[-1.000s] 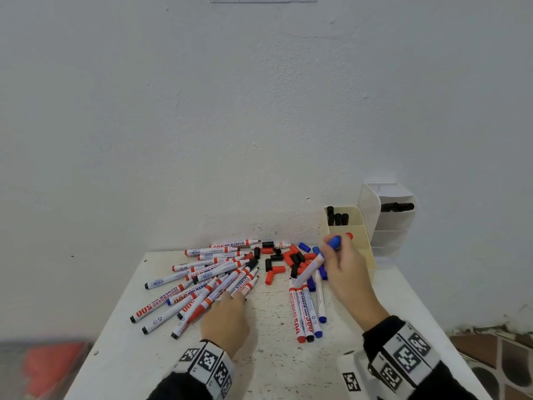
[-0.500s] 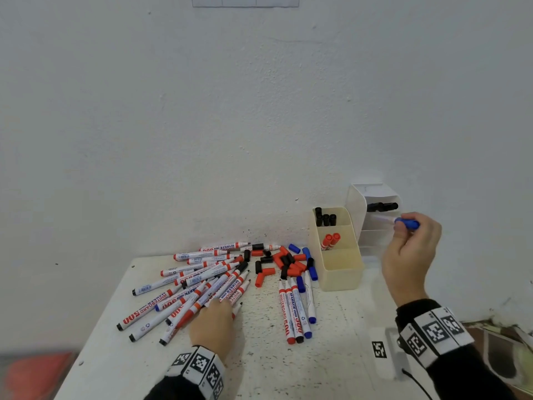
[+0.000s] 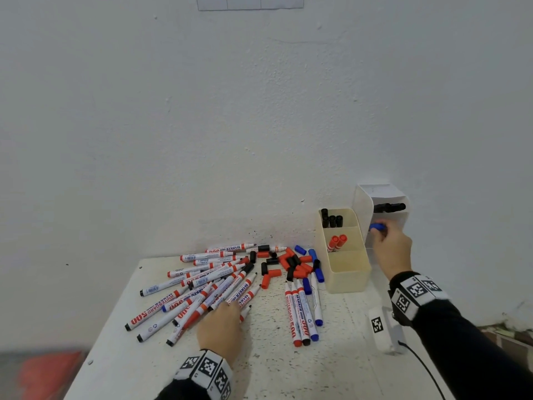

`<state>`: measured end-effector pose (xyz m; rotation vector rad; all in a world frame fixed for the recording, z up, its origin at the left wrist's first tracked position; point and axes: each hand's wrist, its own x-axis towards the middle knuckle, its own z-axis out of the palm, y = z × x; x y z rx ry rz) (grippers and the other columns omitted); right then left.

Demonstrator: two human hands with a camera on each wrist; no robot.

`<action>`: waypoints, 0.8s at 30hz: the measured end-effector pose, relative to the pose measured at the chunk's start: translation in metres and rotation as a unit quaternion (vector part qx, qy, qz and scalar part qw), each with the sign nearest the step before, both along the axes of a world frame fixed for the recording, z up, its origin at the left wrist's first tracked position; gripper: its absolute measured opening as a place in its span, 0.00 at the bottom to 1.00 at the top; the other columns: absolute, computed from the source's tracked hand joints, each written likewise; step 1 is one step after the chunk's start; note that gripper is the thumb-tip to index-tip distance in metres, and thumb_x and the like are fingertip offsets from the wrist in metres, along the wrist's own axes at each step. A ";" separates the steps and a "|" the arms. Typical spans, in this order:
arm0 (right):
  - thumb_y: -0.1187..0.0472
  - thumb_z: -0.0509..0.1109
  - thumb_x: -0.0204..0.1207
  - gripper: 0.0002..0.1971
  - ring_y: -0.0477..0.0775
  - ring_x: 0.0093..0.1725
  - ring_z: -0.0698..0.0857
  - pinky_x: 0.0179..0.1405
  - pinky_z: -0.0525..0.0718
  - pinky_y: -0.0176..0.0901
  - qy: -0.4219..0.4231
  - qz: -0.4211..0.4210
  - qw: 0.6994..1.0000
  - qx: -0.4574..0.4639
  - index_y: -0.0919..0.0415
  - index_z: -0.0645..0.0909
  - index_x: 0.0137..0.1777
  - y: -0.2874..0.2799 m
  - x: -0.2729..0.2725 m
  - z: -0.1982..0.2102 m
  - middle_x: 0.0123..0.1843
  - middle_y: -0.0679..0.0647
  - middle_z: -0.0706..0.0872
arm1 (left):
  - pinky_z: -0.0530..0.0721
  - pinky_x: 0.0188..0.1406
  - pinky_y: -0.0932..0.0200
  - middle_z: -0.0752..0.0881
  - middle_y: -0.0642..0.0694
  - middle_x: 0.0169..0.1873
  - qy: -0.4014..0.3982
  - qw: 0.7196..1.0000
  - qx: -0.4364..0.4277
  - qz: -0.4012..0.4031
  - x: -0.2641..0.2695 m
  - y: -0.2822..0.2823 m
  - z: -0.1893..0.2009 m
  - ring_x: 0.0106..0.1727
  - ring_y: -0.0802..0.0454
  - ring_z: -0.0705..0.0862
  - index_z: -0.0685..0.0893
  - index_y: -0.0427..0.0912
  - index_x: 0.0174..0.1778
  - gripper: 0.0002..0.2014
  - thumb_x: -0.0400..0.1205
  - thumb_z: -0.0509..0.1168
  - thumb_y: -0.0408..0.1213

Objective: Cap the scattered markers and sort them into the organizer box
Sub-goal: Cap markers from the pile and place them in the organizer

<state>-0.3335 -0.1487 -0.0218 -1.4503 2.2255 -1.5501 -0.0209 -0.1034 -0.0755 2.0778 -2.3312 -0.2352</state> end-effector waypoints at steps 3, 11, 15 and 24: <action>0.71 0.62 0.78 0.11 0.67 0.51 0.81 0.47 0.68 0.39 0.008 0.013 1.000 0.018 0.72 0.78 0.58 -0.002 0.000 -0.002 0.50 0.70 0.84 | 0.82 0.50 0.60 0.77 0.49 0.63 0.006 1.000 0.000 0.002 0.000 0.000 -0.001 0.59 0.52 0.81 0.70 0.46 0.69 0.17 0.84 0.58 0.39; 0.73 0.66 0.73 0.08 0.55 0.53 0.74 0.50 0.71 0.40 0.050 -0.032 0.995 -0.086 0.69 0.78 0.52 0.023 0.043 -0.007 0.54 0.64 0.76 | 0.82 0.49 0.61 0.80 0.50 0.58 0.047 0.999 -0.016 0.006 -0.001 0.000 0.000 0.56 0.53 0.81 0.71 0.47 0.67 0.15 0.84 0.57 0.44; 0.73 0.63 0.71 0.08 0.42 0.29 0.72 0.30 0.76 0.29 0.066 0.151 0.982 -0.098 0.59 0.76 0.38 0.044 0.087 -0.006 0.31 0.47 0.74 | 0.75 0.40 0.67 0.76 0.54 0.48 0.088 0.995 -0.042 -0.007 -0.004 -0.003 0.002 0.47 0.57 0.76 0.71 0.49 0.64 0.15 0.83 0.56 0.46; 0.60 0.62 0.79 0.13 0.47 0.52 0.82 0.56 0.83 0.45 0.117 0.316 0.878 0.340 0.52 0.77 0.62 0.008 0.135 -0.023 0.53 0.48 0.82 | 0.78 0.33 0.67 0.79 0.53 0.48 0.244 0.967 -0.068 -0.038 -0.003 -0.005 0.001 0.38 0.57 0.80 0.65 0.45 0.69 0.15 0.87 0.48 0.42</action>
